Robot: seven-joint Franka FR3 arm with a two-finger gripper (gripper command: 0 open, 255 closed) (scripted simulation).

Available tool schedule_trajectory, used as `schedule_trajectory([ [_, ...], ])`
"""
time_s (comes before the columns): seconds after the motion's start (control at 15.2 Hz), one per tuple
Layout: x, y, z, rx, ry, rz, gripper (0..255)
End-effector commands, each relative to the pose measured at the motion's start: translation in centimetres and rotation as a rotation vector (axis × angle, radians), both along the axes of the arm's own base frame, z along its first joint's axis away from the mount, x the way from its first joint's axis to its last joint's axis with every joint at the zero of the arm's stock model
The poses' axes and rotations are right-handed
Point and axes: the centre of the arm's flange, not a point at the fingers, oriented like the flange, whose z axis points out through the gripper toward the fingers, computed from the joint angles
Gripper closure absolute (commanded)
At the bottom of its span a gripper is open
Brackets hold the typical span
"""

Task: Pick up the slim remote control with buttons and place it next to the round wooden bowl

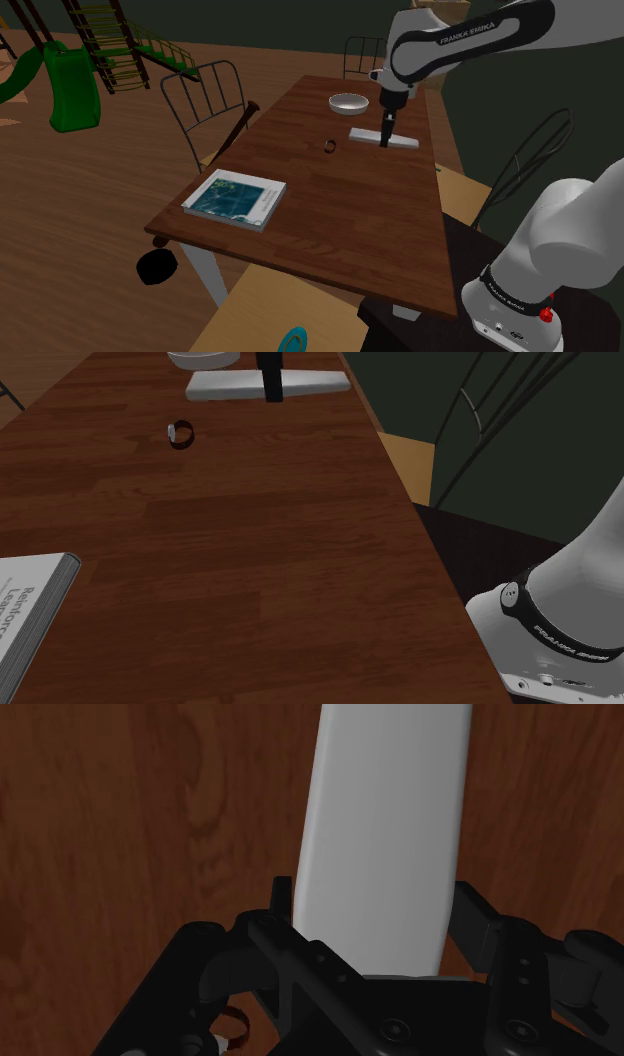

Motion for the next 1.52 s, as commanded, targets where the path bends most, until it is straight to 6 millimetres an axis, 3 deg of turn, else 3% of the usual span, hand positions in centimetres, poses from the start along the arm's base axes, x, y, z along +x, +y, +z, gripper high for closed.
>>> schedule_trajectory([
  [0.0, 1.9, -2.3, 0.0, -0.001, 0.000, 0.001, 255],
  [1.45, 19.3, -25.6, 0.2, -0.001, 0.000, 0.001, 255],
])
